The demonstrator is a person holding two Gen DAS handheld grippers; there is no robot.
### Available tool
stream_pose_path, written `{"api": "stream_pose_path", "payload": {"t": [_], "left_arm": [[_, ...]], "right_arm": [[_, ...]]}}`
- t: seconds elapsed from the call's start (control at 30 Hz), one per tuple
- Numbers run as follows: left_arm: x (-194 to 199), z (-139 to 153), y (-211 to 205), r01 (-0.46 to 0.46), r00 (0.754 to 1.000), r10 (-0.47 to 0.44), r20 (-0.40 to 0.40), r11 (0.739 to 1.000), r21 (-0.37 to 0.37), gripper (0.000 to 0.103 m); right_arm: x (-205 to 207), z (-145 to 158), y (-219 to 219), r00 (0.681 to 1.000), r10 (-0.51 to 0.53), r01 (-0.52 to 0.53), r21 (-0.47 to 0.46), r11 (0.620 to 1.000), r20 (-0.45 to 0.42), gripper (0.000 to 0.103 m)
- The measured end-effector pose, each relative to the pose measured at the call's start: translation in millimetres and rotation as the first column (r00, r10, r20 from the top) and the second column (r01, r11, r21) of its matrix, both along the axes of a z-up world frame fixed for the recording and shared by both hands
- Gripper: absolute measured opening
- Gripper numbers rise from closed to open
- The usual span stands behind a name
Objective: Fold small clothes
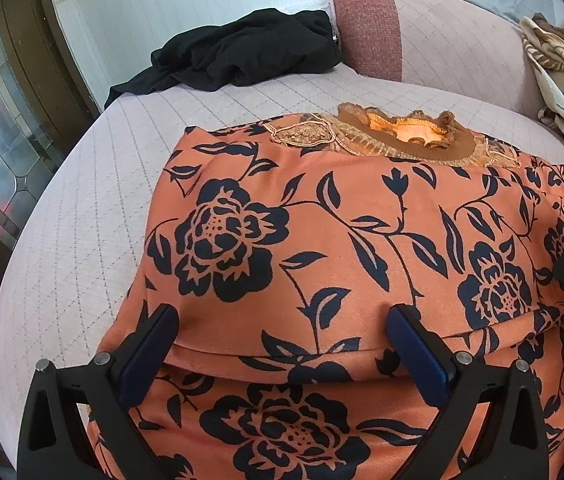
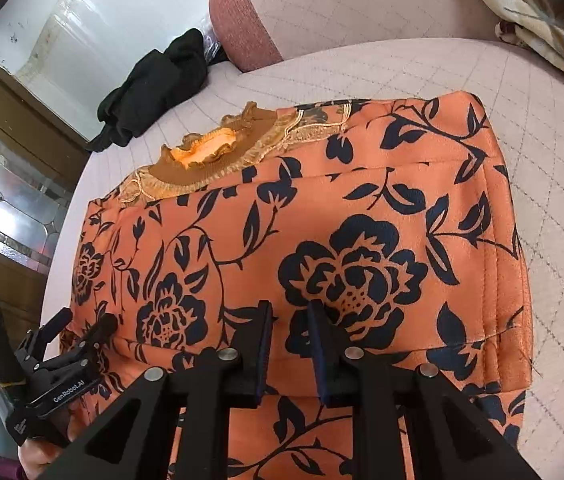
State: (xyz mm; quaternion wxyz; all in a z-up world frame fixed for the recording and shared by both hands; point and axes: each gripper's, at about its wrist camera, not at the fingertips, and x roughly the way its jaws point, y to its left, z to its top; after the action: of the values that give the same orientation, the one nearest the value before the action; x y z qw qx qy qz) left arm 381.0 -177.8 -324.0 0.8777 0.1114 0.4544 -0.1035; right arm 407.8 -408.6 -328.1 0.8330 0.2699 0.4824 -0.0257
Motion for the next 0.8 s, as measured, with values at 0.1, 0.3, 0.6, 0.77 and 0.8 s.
{"api": "stream_pose_path", "payload": {"t": [0.1, 0.3, 0.6, 0.77, 0.8], "left_arm": [[0.5, -0.6, 0.5, -0.001, 1.0, 0.001, -0.004, 1.0, -0.004, 0.103], [-1.1, -1.1, 0.7, -0.002, 1.0, 0.002, -0.003, 1.0, -0.002, 0.103], [-30.1, 10.0, 12.1, 0.008, 1.0, -0.009, 0.003, 1.0, 0.006, 0.103], [-87.4, 14.9, 39.7, 0.02, 1.0, -0.02, -0.007, 1.0, -0.025, 0.103], [-102.2, 12.3, 46.2, 0.023, 1.0, -0.023, -0.011, 1.0, -0.021, 0.103]], "right_arm": [[2.0, -1.7, 0.6, 1.0, 0.001, -0.001, -0.002, 1.0, -0.001, 0.022], [1.7, -2.8, 0.8, 1.0, 0.0, 0.0, 0.0, 1.0, 0.002, 0.022], [-23.1, 9.7, -2.3, 1.0, -0.019, 0.019, 0.011, 1.0, -0.006, 0.022], [-76.8, 27.5, 0.2, 0.998, -0.052, 0.051, 0.039, 0.998, 0.025, 0.022], [-93.7, 27.5, 2.3, 0.998, -0.055, 0.053, 0.045, 0.998, 0.027, 0.022]]}}
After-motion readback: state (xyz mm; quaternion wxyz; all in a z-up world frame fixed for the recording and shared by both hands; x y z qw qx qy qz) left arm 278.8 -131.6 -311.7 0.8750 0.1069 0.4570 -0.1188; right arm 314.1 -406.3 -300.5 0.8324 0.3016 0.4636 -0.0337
